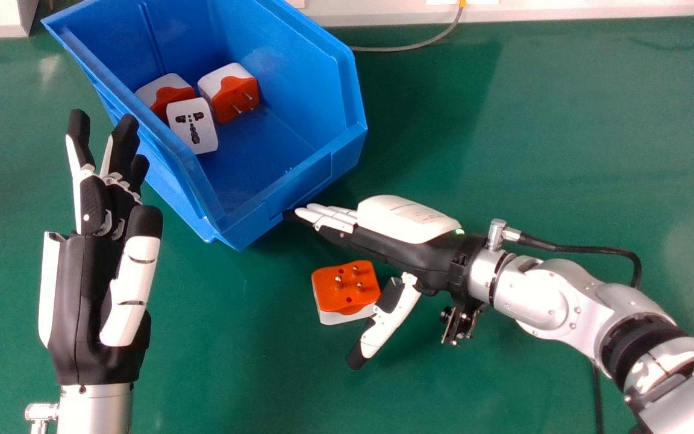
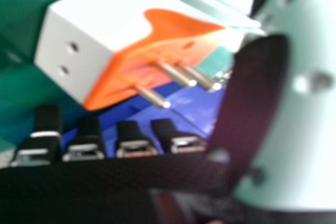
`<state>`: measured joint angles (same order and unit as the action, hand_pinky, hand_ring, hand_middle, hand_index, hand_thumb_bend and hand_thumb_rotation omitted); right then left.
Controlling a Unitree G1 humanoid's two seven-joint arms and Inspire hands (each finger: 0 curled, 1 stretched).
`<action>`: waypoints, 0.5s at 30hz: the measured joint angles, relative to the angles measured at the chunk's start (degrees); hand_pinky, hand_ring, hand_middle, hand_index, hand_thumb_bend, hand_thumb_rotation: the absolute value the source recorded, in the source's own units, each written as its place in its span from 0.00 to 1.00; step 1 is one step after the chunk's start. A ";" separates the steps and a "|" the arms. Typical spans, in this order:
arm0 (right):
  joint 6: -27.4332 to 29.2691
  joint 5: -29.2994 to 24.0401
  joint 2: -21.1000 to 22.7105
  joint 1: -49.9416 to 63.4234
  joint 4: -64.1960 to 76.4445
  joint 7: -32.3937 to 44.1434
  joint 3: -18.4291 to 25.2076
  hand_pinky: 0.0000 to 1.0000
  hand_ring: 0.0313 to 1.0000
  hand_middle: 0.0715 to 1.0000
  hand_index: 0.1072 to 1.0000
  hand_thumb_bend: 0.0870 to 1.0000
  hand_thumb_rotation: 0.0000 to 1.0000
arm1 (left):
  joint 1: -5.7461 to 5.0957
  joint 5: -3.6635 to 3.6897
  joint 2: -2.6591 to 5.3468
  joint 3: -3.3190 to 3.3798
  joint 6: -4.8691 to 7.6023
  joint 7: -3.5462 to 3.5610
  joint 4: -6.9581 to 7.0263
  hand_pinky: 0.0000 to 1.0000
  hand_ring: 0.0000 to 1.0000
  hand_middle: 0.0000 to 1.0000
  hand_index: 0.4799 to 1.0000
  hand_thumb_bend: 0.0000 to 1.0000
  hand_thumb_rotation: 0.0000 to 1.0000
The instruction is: Pick all objects and put in blue box
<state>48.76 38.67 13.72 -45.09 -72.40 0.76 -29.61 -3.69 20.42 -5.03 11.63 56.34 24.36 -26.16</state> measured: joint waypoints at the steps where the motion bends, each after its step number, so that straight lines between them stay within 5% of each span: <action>1: -0.18 0.00 -0.06 -0.15 -0.16 0.00 -0.01 0.88 0.96 0.98 0.98 1.00 0.30 | 0.00 0.00 0.03 0.00 0.00 0.01 0.00 1.00 1.00 0.97 0.85 0.48 0.69; 15: -1.97 0.18 -1.81 -1.41 -1.89 -1.50 -0.64 0.88 0.95 0.98 0.97 1.00 0.30 | -0.05 -0.02 0.21 -0.10 -0.06 -0.08 0.49 1.00 1.00 0.97 0.85 0.48 0.69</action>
<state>46.79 38.85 11.91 -46.49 -74.29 -0.73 -30.25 -3.74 20.40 -4.83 11.53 56.28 24.27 -25.67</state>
